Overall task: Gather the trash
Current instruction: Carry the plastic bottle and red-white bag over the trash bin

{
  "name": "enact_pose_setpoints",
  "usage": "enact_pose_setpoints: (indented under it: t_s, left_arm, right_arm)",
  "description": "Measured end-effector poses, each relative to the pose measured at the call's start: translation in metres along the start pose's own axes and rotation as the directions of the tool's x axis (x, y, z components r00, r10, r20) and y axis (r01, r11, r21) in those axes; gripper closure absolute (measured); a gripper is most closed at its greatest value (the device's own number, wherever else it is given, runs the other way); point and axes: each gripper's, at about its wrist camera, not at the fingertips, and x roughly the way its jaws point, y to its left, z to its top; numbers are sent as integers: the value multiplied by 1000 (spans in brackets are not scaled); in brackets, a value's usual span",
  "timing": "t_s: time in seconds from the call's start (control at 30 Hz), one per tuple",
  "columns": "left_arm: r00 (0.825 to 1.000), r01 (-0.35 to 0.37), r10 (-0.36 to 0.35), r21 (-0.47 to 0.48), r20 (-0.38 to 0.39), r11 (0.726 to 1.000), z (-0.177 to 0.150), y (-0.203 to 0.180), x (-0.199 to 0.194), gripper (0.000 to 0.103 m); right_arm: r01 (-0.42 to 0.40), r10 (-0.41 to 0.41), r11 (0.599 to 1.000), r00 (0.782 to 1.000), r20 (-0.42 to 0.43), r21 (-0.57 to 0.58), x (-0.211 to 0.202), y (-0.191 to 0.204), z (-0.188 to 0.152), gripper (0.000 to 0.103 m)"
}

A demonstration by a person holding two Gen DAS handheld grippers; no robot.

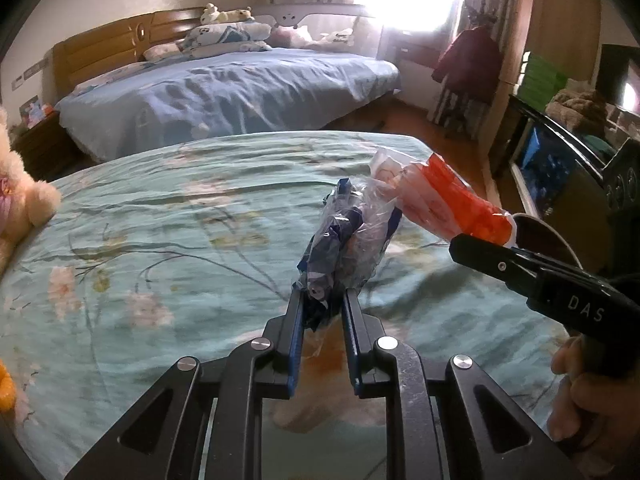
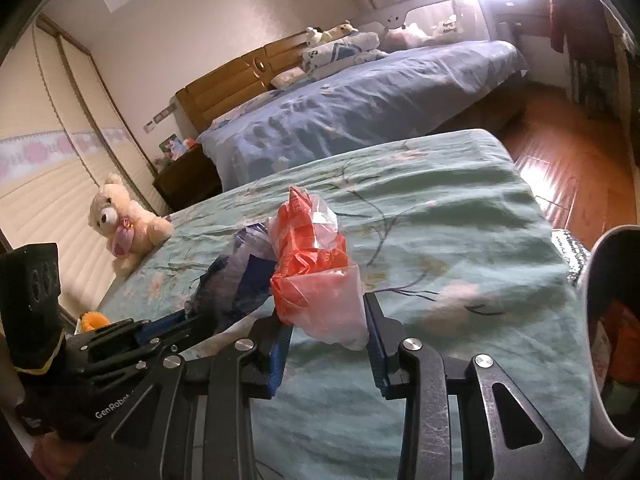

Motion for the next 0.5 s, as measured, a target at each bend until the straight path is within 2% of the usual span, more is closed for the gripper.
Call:
enact_pose_setpoints:
  t_s: [0.5]
  left_arm:
    - [999, 54, -54, 55, -6, 997, 2, -39, 7, 87]
  right_arm:
    - [55, -57, 997, 998, 31, 59, -33, -40, -10, 69]
